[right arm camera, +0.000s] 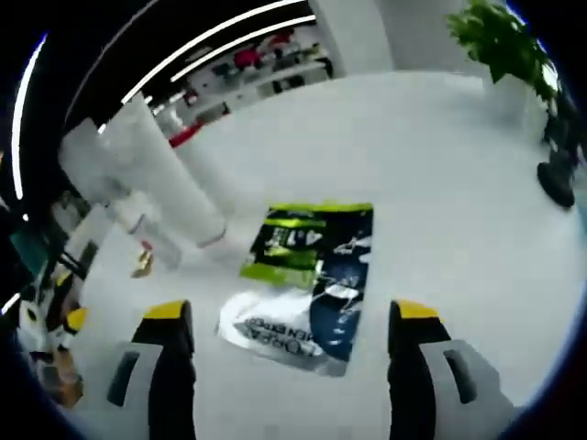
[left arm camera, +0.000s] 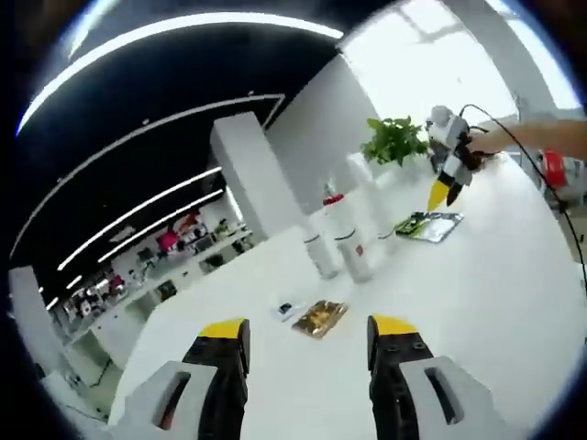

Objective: Arrange the skincare products in the storage area until every visible bottle or jar stands upright without overlapping.

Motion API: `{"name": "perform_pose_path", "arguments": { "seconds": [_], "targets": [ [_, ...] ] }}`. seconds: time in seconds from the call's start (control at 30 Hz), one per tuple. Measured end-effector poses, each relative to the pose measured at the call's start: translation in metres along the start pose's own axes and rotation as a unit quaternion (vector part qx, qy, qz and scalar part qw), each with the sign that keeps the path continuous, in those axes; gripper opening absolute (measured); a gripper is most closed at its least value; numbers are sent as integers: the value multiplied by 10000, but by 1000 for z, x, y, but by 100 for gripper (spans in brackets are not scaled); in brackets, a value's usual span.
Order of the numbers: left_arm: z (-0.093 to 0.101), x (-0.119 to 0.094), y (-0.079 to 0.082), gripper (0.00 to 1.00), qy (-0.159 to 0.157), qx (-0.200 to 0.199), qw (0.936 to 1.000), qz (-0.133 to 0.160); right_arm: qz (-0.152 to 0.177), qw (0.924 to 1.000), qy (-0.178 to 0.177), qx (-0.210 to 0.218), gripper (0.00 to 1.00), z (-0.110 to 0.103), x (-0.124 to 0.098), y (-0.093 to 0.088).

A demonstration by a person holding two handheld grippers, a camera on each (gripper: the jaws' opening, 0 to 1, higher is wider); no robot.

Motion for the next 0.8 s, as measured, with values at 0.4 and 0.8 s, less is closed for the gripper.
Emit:
{"name": "perform_pose_path", "arguments": {
  "seconds": [0.4, 0.8],
  "targets": [
    [8, 8, 1, 51, -662, -1371, 9879, 292, -689, 9955, -351, 543, 58, 0, 6, -1],
    [48, 24, 24, 41, -1854, -2240, 9563, 310, -476, 9885, -1437, 44, 19, -11, -6, -36]
  ]
}}
Point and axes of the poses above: the point that each gripper's makers call its tool centre point, and the gripper's own axes: x roughly forward along the fingers, z roughly to its right, y roughly out of its top, the point moved 10 cm from there along -x, roughly backward along the fingers, and after that the axes turned 8 degrees about x, right-handed, at the moved point
